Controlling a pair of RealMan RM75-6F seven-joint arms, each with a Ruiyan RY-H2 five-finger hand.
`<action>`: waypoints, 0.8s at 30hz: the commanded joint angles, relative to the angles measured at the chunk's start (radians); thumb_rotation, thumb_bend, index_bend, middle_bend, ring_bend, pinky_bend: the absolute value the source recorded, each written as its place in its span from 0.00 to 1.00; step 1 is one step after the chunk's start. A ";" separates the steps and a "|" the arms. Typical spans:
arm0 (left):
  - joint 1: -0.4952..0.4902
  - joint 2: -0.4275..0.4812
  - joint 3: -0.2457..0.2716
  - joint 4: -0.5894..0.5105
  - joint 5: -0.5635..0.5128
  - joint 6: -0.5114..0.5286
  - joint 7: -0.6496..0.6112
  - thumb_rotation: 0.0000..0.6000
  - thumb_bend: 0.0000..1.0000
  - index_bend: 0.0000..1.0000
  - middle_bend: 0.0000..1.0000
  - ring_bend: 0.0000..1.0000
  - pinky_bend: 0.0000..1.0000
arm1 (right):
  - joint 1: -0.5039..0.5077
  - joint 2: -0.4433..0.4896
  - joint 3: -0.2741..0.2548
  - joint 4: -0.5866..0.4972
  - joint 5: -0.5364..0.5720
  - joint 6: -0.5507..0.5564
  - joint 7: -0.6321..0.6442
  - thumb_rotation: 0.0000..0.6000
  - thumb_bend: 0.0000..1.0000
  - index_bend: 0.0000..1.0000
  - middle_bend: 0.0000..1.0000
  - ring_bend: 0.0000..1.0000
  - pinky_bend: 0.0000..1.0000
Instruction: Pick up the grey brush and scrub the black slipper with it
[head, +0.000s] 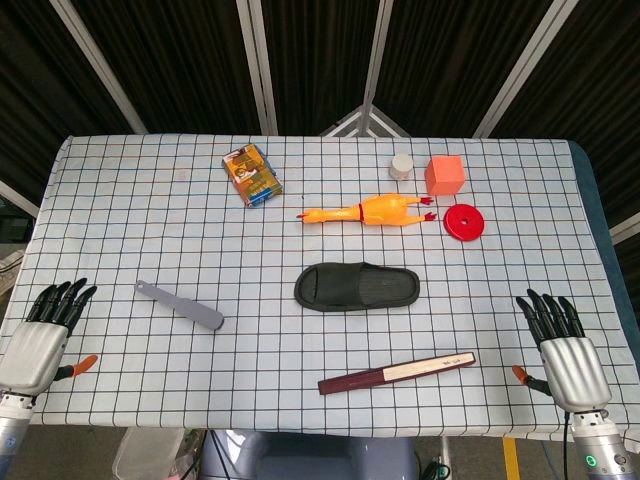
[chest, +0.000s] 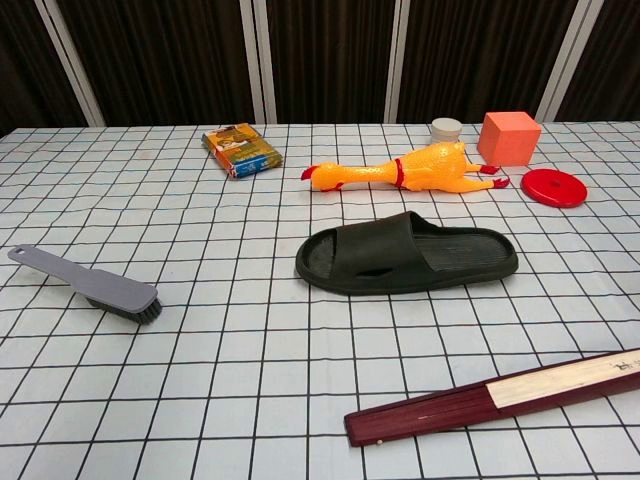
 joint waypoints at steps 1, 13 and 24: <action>-0.001 -0.004 0.002 0.001 0.000 -0.005 0.006 1.00 0.01 0.00 0.00 0.00 0.04 | 0.000 0.001 -0.002 0.000 0.003 -0.009 0.001 1.00 0.21 0.00 0.00 0.00 0.00; -0.105 -0.052 -0.048 -0.005 -0.053 -0.156 0.106 1.00 0.05 0.18 0.25 0.15 0.19 | 0.004 0.011 0.004 -0.003 0.010 -0.012 0.030 1.00 0.21 0.00 0.00 0.00 0.00; -0.255 -0.233 -0.079 0.056 -0.131 -0.359 0.367 1.00 0.10 0.17 0.23 0.15 0.19 | 0.016 0.016 -0.003 -0.008 0.002 -0.037 0.050 1.00 0.21 0.00 0.00 0.00 0.00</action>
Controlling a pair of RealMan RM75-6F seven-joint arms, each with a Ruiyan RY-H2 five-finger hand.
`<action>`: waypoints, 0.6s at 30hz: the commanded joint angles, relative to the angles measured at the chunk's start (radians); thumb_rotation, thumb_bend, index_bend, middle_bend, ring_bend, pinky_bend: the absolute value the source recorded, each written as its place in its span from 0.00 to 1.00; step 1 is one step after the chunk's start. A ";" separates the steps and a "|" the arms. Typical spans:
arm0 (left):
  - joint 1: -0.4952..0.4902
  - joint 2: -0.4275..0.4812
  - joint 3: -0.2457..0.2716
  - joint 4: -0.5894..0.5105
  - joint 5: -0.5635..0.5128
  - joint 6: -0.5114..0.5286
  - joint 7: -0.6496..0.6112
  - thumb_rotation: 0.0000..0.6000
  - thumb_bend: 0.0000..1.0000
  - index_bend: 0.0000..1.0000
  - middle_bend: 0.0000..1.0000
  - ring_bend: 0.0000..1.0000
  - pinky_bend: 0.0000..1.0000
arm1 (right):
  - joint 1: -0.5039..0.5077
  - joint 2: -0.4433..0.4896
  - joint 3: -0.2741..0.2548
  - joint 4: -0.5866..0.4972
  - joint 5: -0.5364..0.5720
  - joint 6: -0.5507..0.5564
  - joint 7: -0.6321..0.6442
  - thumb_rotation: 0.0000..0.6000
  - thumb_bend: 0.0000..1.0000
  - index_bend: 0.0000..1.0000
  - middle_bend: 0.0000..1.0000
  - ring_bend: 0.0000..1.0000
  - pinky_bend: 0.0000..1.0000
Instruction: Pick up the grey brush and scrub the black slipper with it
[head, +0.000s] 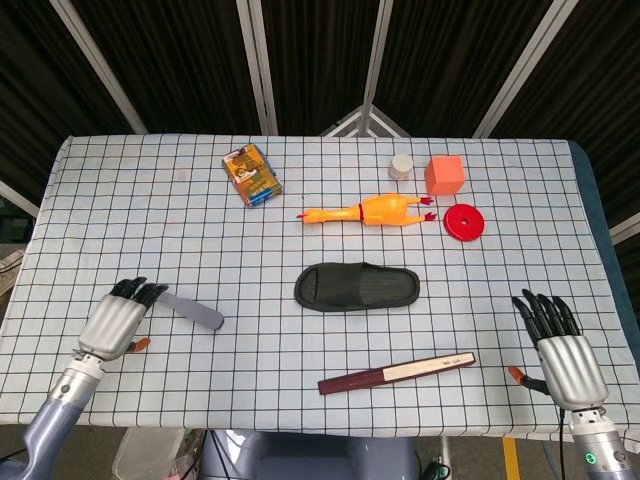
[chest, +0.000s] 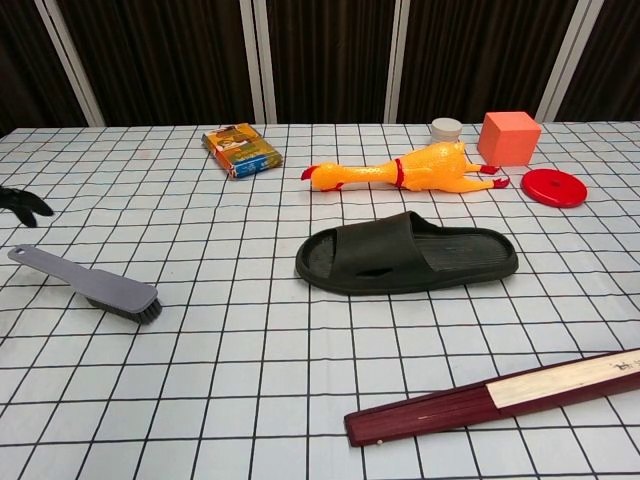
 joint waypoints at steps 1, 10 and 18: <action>-0.055 -0.087 -0.007 0.055 -0.019 -0.058 0.070 1.00 0.11 0.18 0.23 0.15 0.19 | 0.002 0.003 -0.003 -0.001 0.002 -0.007 0.002 1.00 0.21 0.00 0.00 0.00 0.00; -0.108 -0.204 0.013 0.137 0.017 -0.092 0.069 1.00 0.20 0.26 0.32 0.22 0.22 | -0.003 0.016 -0.006 -0.005 -0.001 0.002 0.024 1.00 0.21 0.00 0.00 0.00 0.00; -0.129 -0.244 0.008 0.158 0.020 -0.083 0.070 1.00 0.22 0.30 0.34 0.25 0.23 | -0.008 0.025 -0.007 -0.008 -0.004 0.010 0.033 1.00 0.21 0.00 0.00 0.00 0.00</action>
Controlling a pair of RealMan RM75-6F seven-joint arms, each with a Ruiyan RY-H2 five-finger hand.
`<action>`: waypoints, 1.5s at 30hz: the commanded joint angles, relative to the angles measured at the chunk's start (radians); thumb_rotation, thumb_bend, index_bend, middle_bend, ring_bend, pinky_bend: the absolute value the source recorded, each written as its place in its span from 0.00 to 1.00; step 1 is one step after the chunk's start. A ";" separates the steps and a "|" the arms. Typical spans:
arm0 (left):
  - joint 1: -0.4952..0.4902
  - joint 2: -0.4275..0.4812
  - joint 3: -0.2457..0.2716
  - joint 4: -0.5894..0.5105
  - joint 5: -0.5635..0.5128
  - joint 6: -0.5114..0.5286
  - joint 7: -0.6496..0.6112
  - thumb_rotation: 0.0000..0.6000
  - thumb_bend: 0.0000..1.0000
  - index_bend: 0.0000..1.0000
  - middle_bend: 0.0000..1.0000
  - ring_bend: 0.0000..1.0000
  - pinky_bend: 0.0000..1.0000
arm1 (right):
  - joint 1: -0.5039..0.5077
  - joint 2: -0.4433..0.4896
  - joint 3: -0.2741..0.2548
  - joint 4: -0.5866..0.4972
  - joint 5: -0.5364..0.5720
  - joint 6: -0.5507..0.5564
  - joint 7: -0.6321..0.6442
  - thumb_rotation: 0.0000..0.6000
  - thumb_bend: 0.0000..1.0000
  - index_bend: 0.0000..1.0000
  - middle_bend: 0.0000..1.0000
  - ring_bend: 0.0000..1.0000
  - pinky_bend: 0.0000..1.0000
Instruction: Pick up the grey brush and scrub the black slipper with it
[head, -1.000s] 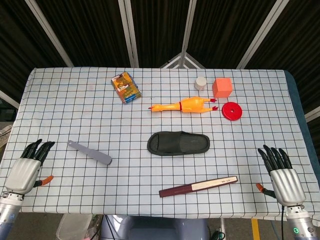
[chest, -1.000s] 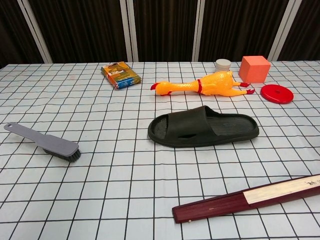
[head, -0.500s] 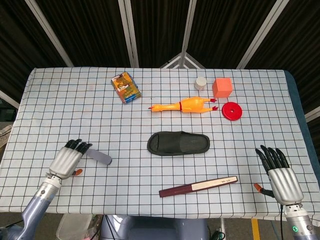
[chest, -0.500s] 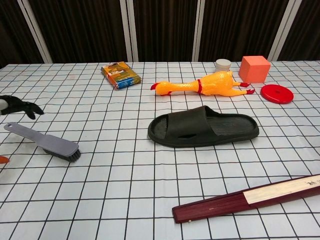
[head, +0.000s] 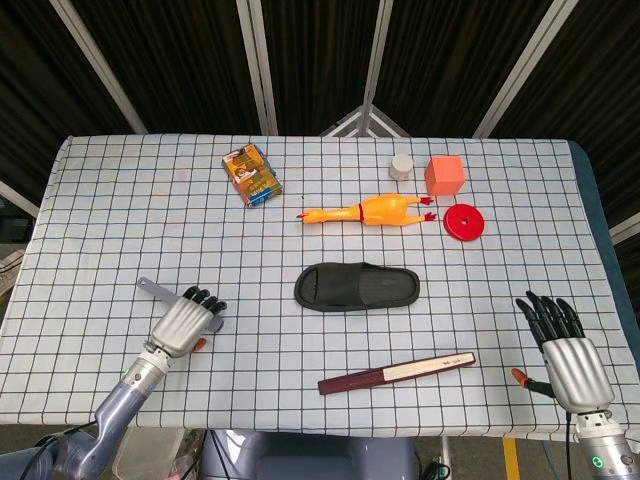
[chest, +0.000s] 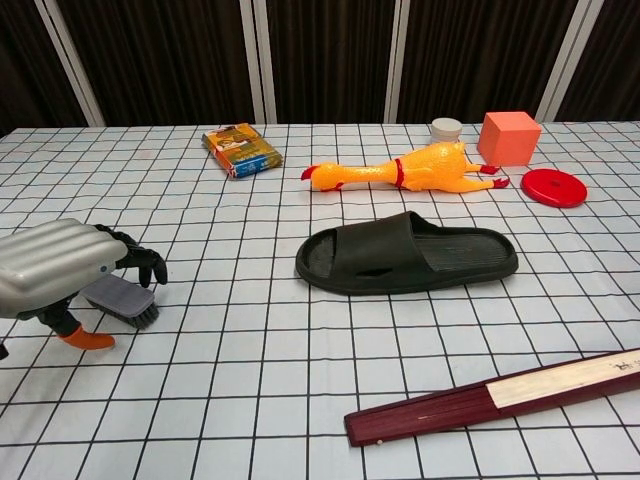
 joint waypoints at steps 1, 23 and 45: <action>-0.002 -0.003 0.001 -0.001 0.011 0.019 -0.006 1.00 0.22 0.30 0.34 0.25 0.23 | -0.002 0.000 0.001 0.002 0.005 -0.001 0.001 1.00 0.21 0.00 0.00 0.00 0.00; -0.031 0.025 -0.008 -0.003 -0.069 -0.001 -0.024 1.00 0.30 0.33 0.37 0.27 0.23 | -0.002 0.001 0.007 -0.015 0.017 -0.002 -0.023 1.00 0.21 0.00 0.00 0.00 0.00; -0.045 0.025 0.009 0.009 -0.092 -0.001 -0.061 1.00 0.41 0.47 0.50 0.38 0.45 | -0.003 0.010 0.008 -0.026 0.027 -0.010 -0.020 1.00 0.21 0.00 0.00 0.00 0.01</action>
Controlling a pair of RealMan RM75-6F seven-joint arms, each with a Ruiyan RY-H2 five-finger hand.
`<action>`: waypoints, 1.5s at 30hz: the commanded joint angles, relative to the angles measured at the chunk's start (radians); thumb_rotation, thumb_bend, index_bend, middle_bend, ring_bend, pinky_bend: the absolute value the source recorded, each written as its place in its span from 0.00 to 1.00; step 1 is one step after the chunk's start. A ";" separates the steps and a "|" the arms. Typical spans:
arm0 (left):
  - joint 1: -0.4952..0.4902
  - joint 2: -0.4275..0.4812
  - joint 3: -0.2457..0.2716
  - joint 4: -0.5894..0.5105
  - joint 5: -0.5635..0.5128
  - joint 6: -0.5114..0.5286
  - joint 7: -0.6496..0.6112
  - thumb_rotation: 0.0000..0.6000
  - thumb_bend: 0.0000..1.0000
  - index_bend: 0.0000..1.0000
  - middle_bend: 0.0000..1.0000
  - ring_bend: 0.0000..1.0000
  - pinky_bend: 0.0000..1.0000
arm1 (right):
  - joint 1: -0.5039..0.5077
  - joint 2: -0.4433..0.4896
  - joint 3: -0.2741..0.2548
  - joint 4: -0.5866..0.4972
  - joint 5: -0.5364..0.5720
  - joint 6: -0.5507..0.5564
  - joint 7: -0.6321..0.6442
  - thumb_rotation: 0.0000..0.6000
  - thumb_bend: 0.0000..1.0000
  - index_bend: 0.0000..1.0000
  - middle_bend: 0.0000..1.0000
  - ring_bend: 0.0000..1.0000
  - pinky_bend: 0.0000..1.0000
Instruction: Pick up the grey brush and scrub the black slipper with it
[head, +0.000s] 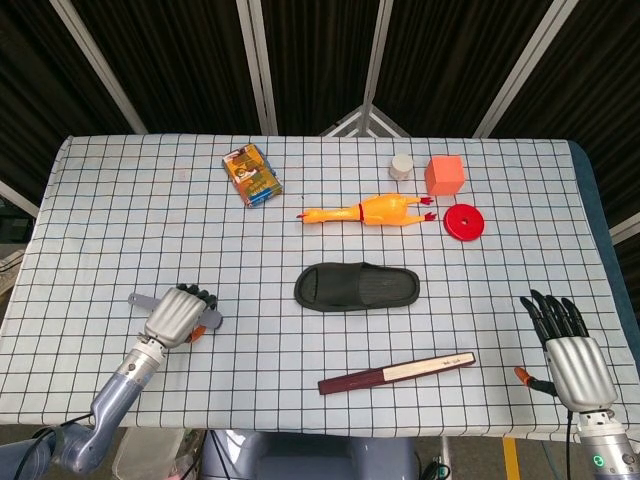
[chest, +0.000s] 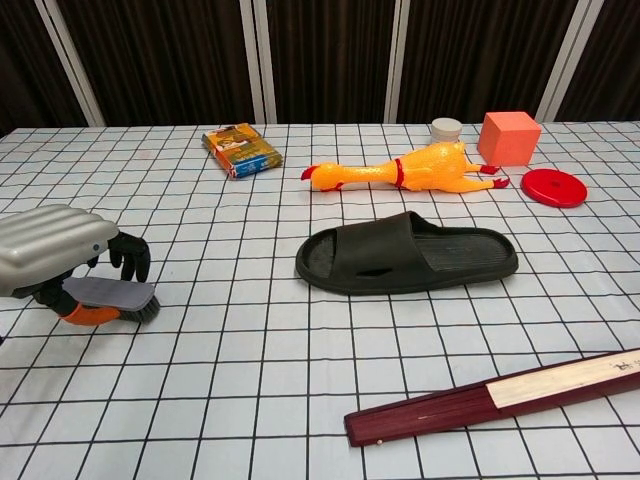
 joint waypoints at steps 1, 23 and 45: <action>-0.002 -0.005 -0.001 0.010 -0.006 -0.003 -0.003 1.00 0.41 0.49 0.52 0.39 0.47 | 0.001 0.001 -0.001 -0.001 0.000 -0.003 0.000 1.00 0.21 0.00 0.00 0.00 0.01; 0.000 -0.013 -0.048 0.009 0.020 0.099 -0.100 1.00 0.48 0.66 0.68 0.56 0.68 | 0.030 -0.021 -0.002 0.030 -0.010 -0.045 0.019 1.00 0.21 0.00 0.00 0.00 0.02; -0.125 0.017 -0.243 -0.255 -0.231 0.008 -0.007 1.00 0.47 0.65 0.67 0.56 0.68 | 0.341 -0.161 0.007 0.048 -0.205 -0.416 -0.202 1.00 0.70 0.22 0.12 0.08 0.17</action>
